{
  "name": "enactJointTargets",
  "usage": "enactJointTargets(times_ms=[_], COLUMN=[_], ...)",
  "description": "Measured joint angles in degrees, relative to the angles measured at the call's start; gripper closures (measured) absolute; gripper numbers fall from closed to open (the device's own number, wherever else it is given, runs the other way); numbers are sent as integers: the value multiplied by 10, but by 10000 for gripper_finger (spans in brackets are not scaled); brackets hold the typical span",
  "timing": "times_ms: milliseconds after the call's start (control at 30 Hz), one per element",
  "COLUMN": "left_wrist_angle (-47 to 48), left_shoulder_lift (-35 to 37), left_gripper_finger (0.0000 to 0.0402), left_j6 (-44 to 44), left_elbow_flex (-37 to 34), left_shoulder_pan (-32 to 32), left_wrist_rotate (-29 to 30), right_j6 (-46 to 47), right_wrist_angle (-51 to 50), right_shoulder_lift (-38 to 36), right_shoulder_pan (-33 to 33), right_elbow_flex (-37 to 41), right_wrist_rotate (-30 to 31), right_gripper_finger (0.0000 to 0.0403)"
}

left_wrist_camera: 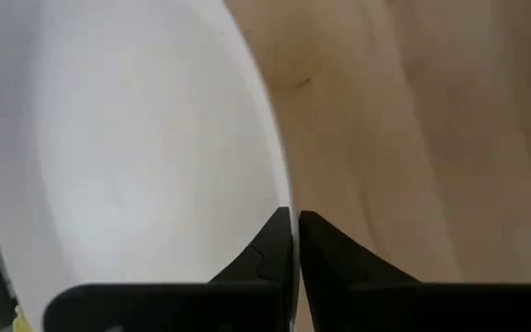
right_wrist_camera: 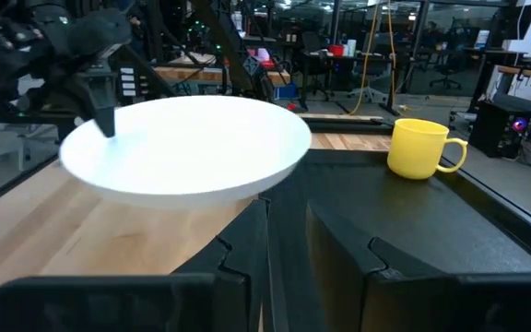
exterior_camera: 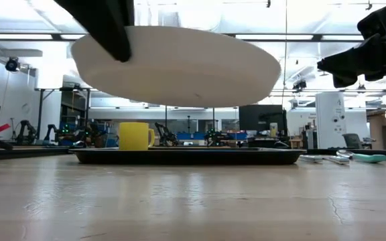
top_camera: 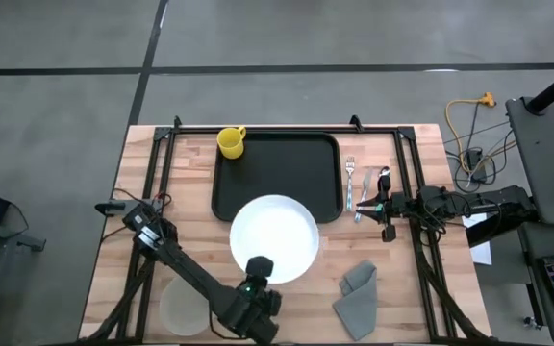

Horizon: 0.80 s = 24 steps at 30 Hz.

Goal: Set up tray
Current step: Put the white plate at the bottom of the yellow cup on the black tray

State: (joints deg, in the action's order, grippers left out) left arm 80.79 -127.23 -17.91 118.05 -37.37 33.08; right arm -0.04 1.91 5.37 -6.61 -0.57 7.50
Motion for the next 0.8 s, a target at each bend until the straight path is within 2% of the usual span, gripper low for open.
enactJointTargets(times_ms=[133,233,333,533,700,800], left_wrist_angle=[-2,-8,-54,-252,-292,-324], left_shoulder_lift=[19,48,102,252,327,342], left_gripper_finger=[401,401,401,401,401,401], left_j6=[-8,-26,-43,-39,-69,-64], left_elbow_flex=[-15,-58,-140,-361,-494,-532], left_shoulder_pan=[14,22,29,46,72,92], left_wrist_rotate=[11,39,49,50,49,48], right_j6=[0,0,0,0,0,0], right_wrist_angle=[0,0,0,0,0,0], right_shoulder_lift=[0,0,0,0,0,0], right_shoulder_pan=[0,0,0,0,0,0], right_elbow_flex=[0,0,0,0,0,0], right_wrist_rotate=[0,0,0,0,0,0], right_gripper_finger=[324,323,327,335,331,327])
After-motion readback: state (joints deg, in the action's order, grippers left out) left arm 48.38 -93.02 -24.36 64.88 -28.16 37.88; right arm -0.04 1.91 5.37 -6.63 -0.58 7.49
